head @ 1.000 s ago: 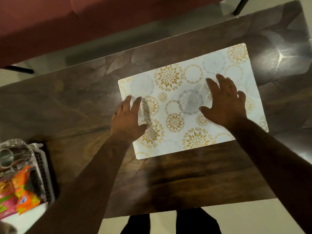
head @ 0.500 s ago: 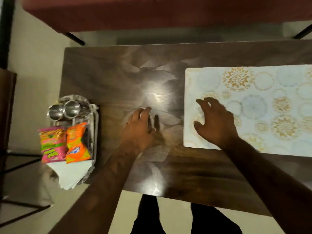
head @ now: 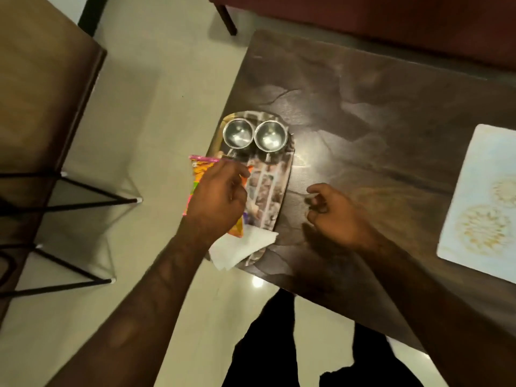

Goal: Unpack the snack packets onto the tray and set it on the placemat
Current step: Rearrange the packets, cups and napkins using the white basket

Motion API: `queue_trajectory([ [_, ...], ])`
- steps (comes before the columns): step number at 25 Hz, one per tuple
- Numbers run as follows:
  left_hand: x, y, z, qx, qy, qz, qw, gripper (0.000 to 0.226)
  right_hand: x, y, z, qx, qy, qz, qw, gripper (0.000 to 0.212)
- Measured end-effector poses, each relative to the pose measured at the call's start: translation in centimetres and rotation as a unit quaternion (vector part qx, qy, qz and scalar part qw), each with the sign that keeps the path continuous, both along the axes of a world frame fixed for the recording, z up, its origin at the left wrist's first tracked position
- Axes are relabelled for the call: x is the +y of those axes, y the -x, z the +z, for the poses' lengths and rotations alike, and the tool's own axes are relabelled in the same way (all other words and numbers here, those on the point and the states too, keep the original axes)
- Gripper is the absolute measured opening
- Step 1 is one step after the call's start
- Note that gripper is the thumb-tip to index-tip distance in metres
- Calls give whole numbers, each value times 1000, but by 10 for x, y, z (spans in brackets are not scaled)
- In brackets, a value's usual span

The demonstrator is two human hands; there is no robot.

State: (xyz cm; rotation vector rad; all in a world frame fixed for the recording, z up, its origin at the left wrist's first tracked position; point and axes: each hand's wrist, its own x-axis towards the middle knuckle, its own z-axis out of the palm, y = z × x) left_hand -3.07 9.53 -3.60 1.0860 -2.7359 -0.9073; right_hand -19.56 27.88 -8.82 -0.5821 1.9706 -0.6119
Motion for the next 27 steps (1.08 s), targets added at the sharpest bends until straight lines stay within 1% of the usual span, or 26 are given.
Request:
queue_trajectory([
  [2, -24, -24, -6, 53, -36, 33, 997, 27, -21, -20, -7, -15, 1, -44, 999, 40],
  [4, -38, -38, -13, 100, -87, 101, 986, 21, -34, -34, -9, -30, -3, -83, 996, 39],
  [6, -52, -51, -25, 131, -86, 177, 972, 19, -45, -45, -11, -40, -8, -109, 993, 36],
  [8, -65, -61, -38, 107, -78, 233, 963, 21, -52, -51, -14, -47, -15, -128, 991, 35],
  [11, -80, -70, -60, 7, -121, 276, 953, 22, -62, -49, -21, -82, -25, -149, 985, 27],
  [12, -83, -70, -65, -23, -158, 279, 947, 23, -65, -49, -23, -98, -29, -162, 982, 23],
  [13, -85, -69, -69, -41, -212, 277, 936, 26, -69, -48, -24, -119, -35, -183, 975, 19],
  [15, -85, -68, -74, -42, -325, 261, 908, 37, -74, -49, -27, -156, -38, -230, 960, 16],
  [17, -87, -69, -77, -31, -381, 257, 888, 42, -78, -51, -30, -169, -35, -256, 951, 16],
  [19, -93, -69, -81, -40, -395, 261, 880, 39, -82, -53, -35, -174, -33, -265, 948, 14],
  [22, -102, -71, -87, -61, -396, 242, 884, 29, -84, -56, -43, -146, -30, -270, 951, 17],
  [24, -106, -71, -89, -69, -395, 212, 891, 23, -83, -56, -46, -120, -25, -276, 953, 16],
  [27, -106, -68, -92, -87, -371, 186, 906, 18, -73, -54, -48, -109, -18, -282, 953, 16],
])
